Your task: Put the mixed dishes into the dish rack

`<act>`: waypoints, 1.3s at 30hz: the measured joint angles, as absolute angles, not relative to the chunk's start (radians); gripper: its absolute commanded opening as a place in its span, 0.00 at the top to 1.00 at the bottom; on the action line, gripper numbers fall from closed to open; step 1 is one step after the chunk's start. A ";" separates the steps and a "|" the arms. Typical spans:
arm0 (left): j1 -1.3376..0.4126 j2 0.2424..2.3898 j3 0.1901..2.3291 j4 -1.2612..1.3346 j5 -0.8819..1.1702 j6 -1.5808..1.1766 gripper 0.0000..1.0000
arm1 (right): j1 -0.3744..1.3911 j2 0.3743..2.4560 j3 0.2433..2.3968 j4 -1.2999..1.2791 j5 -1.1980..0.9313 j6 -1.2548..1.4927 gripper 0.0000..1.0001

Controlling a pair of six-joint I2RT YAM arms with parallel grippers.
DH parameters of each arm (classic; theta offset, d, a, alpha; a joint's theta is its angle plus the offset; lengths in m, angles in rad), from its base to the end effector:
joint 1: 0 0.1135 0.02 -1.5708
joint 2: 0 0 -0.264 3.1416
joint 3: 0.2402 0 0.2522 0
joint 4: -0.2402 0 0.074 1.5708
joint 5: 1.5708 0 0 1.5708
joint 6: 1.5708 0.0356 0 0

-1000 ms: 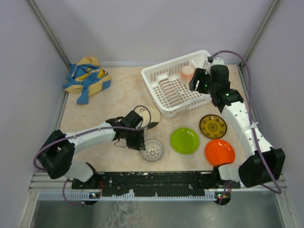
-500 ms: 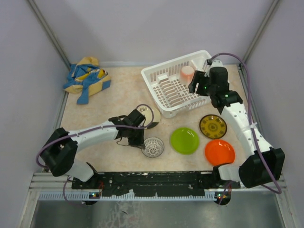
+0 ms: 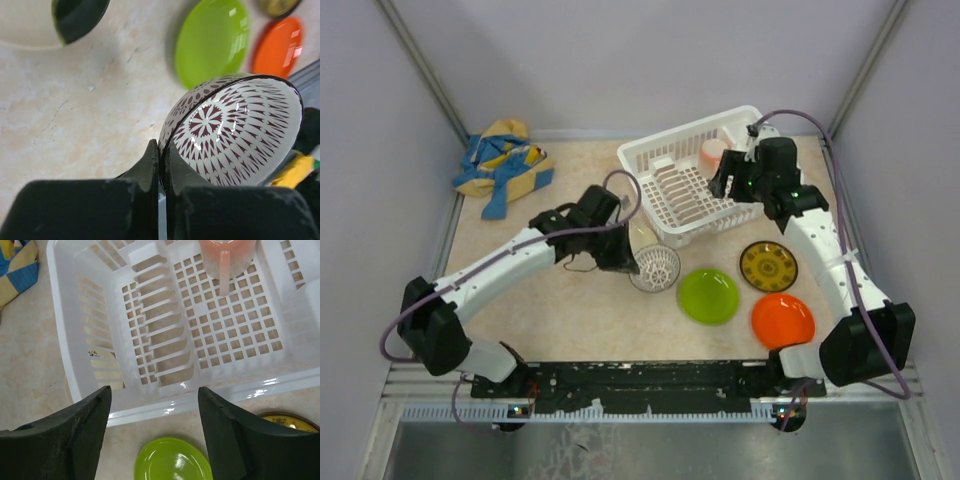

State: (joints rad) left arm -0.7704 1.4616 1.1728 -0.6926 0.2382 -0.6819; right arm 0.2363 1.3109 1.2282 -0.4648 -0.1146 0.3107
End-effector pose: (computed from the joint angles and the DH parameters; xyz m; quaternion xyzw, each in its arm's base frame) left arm 0.2119 -0.2174 0.2734 0.0765 0.9477 -0.2765 0.1401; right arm 0.2855 0.0729 0.3513 0.0044 0.8709 0.1801 0.4572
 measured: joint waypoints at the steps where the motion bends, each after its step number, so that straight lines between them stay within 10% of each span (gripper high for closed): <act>1: -0.754 1.457 1.184 -0.691 0.243 -0.682 1.00 | 0.231 1.322 1.240 -0.467 -0.129 0.311 0.30; 22: -0.423 2.078 1.793 -0.093 0.818 -1.005 1.00 | -0.044 1.578 1.400 -0.298 -0.557 0.526 0.29; 39: -0.439 2.237 1.855 0.536 0.880 -1.656 1.00 | -0.099 1.719 1.119 0.755 -0.900 1.325 0.16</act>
